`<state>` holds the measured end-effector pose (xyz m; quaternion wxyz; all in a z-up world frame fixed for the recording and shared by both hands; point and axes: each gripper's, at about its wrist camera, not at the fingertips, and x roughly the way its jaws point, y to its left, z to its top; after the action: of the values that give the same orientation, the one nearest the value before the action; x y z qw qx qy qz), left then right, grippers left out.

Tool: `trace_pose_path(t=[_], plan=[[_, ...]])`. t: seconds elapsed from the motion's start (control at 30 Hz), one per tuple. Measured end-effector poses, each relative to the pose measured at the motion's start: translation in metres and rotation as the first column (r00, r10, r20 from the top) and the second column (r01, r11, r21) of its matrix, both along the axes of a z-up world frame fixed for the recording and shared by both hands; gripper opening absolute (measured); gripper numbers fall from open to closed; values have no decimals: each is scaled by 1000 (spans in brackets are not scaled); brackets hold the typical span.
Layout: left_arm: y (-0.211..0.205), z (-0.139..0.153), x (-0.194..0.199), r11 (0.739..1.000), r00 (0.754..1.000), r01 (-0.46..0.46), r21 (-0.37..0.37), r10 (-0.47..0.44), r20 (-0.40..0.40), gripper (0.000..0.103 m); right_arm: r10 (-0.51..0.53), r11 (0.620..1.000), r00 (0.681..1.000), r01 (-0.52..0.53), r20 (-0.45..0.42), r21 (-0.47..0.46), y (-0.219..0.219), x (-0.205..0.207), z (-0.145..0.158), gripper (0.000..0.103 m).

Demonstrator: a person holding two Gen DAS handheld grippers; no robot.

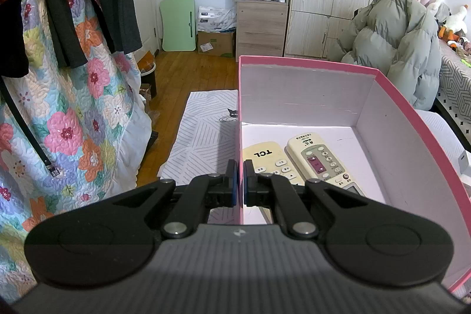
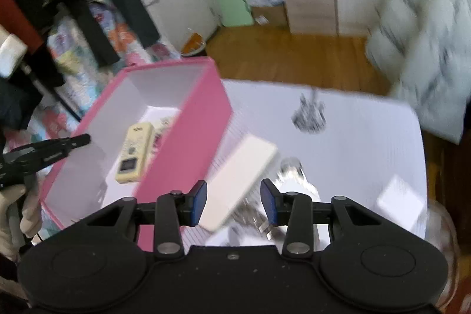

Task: Organize rigid objects
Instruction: 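Release the white remote beside the TCL remote in the box, then move the right gripper to the white rectangular remote and grasp it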

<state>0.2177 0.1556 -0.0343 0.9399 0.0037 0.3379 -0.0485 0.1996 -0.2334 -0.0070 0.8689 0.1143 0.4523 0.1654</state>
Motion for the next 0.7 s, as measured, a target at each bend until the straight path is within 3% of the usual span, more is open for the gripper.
trace_pose_path(t=[0.13,0.27,0.4,0.53,0.57,0.7], plan=[[1,0,-1,1000,1000,6,-15,-5,5,4,-1,999,999,3,-46,50,-1,13,-22,46],[5,0,-2,999,1000,1,-35,-1,5,4,62,995,997,-57,-54,84,15,27,-32,46],[5,0,-2,999,1000,1,-32,-1,4,4,77,997,994,-74,-84,34,32,47,-44,46],[5,0,-3,999,1000,2,-32,-2,4,4,62,998,988,-59,-142,26,45,74,-63,54],[5,0,-3,999,1000,2,-33,-1,5,4,50,999,991,-50,-122,1,49,78,-63,58],[2,1,-3,1000,1000,6,1,-6,6,4,45,997,995,-51,-90,-65,58,100,-61,58]])
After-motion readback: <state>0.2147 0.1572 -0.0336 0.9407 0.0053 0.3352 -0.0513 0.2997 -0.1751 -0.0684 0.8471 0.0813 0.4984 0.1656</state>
